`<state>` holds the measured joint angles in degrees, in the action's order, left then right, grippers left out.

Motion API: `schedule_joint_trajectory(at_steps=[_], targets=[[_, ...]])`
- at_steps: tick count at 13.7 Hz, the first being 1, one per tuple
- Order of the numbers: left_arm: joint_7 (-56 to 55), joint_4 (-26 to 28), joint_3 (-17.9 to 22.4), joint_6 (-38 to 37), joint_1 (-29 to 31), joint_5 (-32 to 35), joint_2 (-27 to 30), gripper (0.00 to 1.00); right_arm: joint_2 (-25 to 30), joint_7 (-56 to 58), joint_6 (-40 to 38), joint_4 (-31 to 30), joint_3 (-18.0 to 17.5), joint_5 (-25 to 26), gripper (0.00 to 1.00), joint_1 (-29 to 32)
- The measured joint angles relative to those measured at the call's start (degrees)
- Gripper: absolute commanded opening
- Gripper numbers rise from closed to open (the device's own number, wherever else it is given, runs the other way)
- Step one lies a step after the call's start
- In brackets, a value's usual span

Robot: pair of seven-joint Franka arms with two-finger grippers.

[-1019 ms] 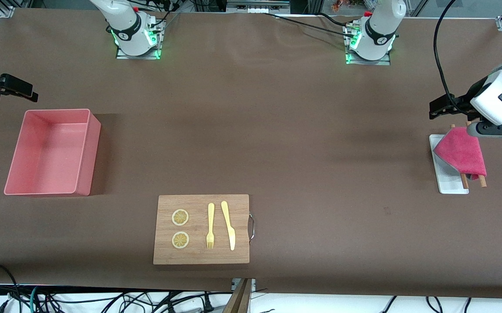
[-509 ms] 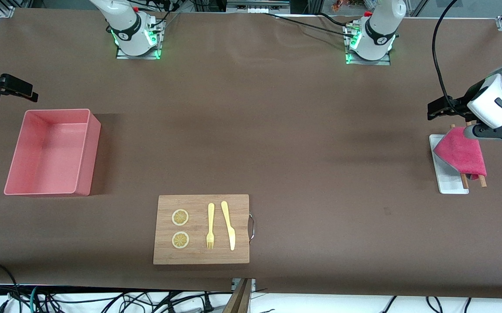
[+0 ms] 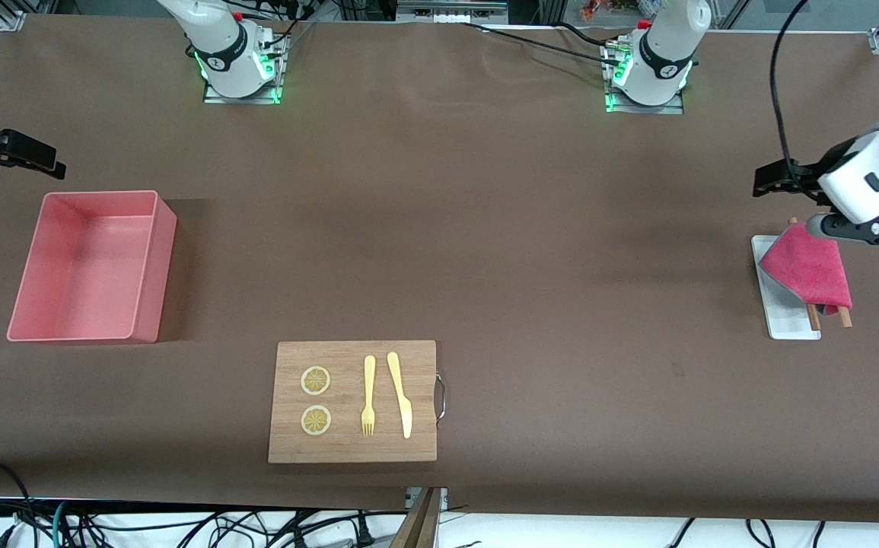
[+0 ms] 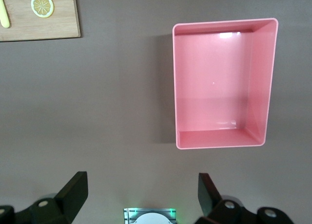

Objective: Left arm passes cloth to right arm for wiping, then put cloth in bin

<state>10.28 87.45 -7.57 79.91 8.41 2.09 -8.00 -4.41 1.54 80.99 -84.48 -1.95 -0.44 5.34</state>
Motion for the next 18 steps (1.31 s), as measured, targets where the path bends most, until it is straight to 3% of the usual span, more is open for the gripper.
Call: schedule_joint_trajectory(at_steps=[8,12,18], targets=[[41.18,0.03,0.40,3.39,19.86,-0.01,-3.92,1.00,-0.68,0.00,0.20,0.50,0.06,0.00,1.00,0.05],[66.16,0.22,0.49,8.33,30.75,-3.79,-7.74,1.00,-0.74,0.00,0.36,0.55,0.16,0.00,1.00,0.10],[99.48,1.28,0.43,20.08,36.08,-9.93,-18.38,1.00,-0.94,0.00,0.50,0.57,0.18,0.00,1.00,0.11]])
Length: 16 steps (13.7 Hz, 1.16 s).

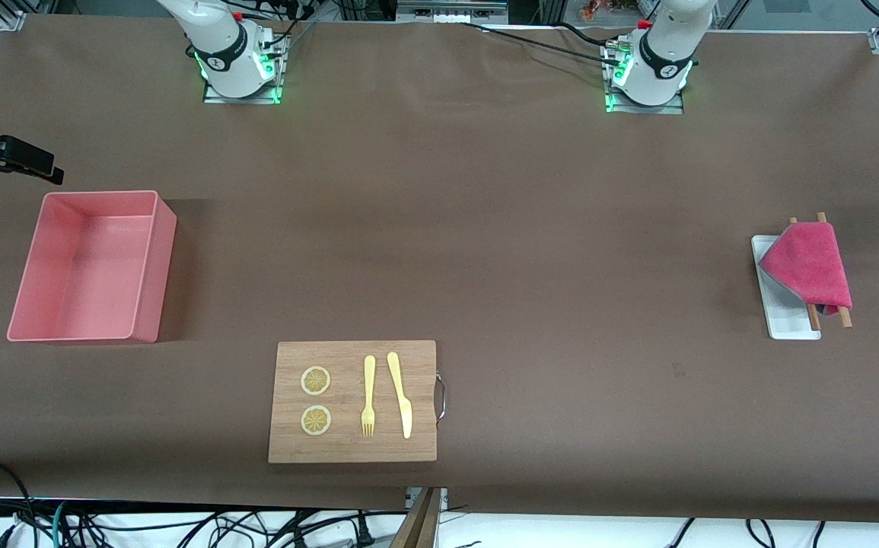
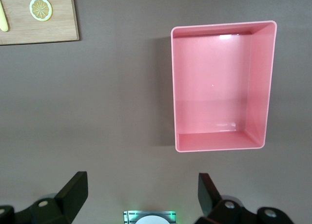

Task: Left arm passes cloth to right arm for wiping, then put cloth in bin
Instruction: 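Lower the left gripper onto the pink cloth and grasp its edge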

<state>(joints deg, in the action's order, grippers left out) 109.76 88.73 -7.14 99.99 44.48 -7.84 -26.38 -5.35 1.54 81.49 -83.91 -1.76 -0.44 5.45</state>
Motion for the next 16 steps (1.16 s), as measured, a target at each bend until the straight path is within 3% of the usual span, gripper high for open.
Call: schedule_joint_trajectory(at_steps=[3,10,16], targets=[[4.92,-0.23,-0.86,1.74,0.31,-1.07,-2.80,1.00,-0.40,0.00,0.41,0.00,-0.04,0.00,1.00,-0.03],[9.53,-1.26,-1.66,2.79,-0.77,1.37,-1.94,1.00,-0.68,0.00,0.53,0.05,-0.11,0.00,1.00,-0.07],[24.49,-1.26,-1.28,5.76,5.64,-9.36,-8.37,1.00,-1.31,0.00,1.71,0.07,-0.05,0.31,1.00,-0.05]])
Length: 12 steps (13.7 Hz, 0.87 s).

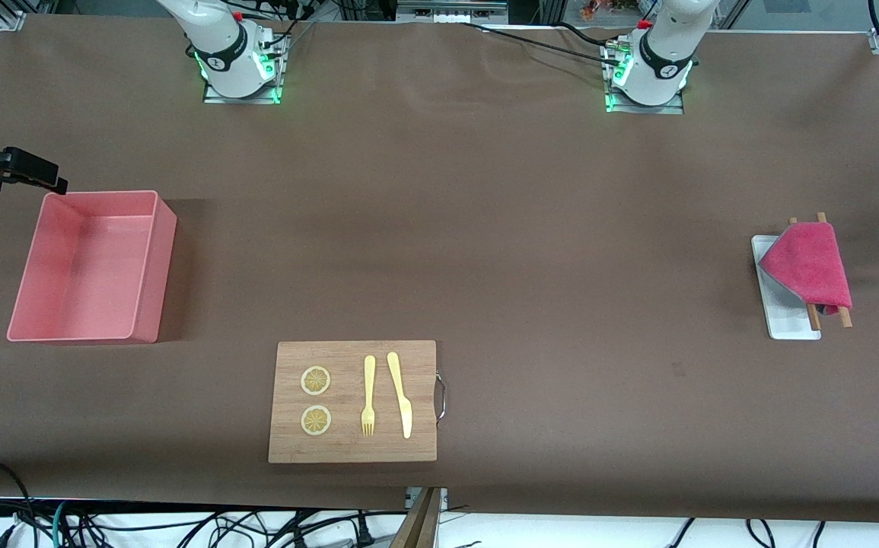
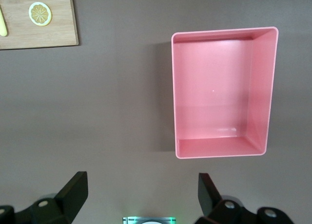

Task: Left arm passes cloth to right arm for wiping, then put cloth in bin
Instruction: 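Lower the left gripper onto the pink cloth and grasp its edge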

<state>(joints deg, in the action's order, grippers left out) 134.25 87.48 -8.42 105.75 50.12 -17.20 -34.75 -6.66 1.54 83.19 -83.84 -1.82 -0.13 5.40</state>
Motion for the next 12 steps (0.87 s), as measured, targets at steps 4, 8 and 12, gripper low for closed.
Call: schedule_joint_trajectory(at_steps=[4,8,12], targets=[[7.15,-0.16,0.06,0.60,4.63,-9.52,-5.51,1.00,-0.71,0.00,1.10,0.02,0.21,2.26,1.00,0.97],[8.97,-0.14,0.03,-3.69,6.17,-14.75,-8.73,1.00,-0.82,0.00,1.01,0.24,0.18,3.75,1.00,1.06],[9.37,-0.15,-0.52,-5.92,6.16,-15.89,-11.66,0.99,-0.88,0.00,0.99,0.58,0.25,4.03,1.00,1.18]])
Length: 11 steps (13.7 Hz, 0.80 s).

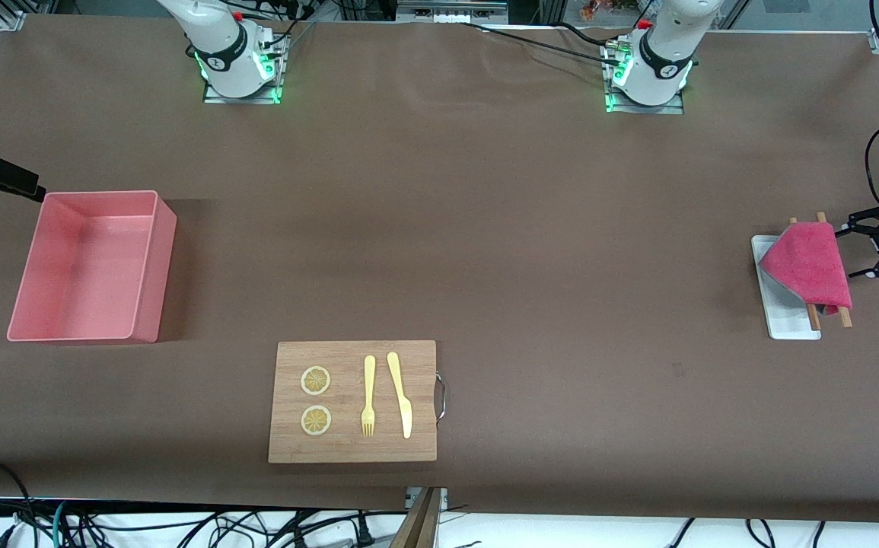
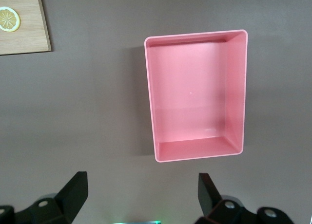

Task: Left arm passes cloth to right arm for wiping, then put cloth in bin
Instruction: 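Lower the left gripper onto the pink cloth and grasp its edge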

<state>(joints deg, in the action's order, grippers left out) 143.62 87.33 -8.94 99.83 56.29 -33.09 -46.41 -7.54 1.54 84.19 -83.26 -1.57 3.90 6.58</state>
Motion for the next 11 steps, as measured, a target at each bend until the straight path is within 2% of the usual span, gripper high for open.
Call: schedule_joint_trajectory(at_steps=[4,8,9,10,11], targets=[[0.14,-0.01,-0.23,-0.05,-0.15,-0.92,-2.07,0.81,-0.14,0.00,-0.14,0.01,0.09,0.14,1.00,0.15],[0.46,-0.06,-0.33,-0.08,-1.09,-0.92,-2.86,0.24,-0.15,0.00,-0.06,0.23,-0.61,0.14,1.00,-0.24],[0.47,-0.07,-0.33,-0.08,-1.38,-0.92,-2.86,0.06,-0.15,0.00,-0.05,0.26,-0.67,0.14,1.00,-0.30],[0.48,-0.12,-0.33,-0.08,-1.60,-0.92,-2.86,0.00,-0.16,0.00,-0.03,0.26,-0.64,0.14,1.00,-0.27],[0.49,-0.21,-0.33,-0.08,-1.70,-0.92,-2.86,0.00,-0.19,0.00,0.04,0.26,-0.57,0.14,1.00,-0.19]])
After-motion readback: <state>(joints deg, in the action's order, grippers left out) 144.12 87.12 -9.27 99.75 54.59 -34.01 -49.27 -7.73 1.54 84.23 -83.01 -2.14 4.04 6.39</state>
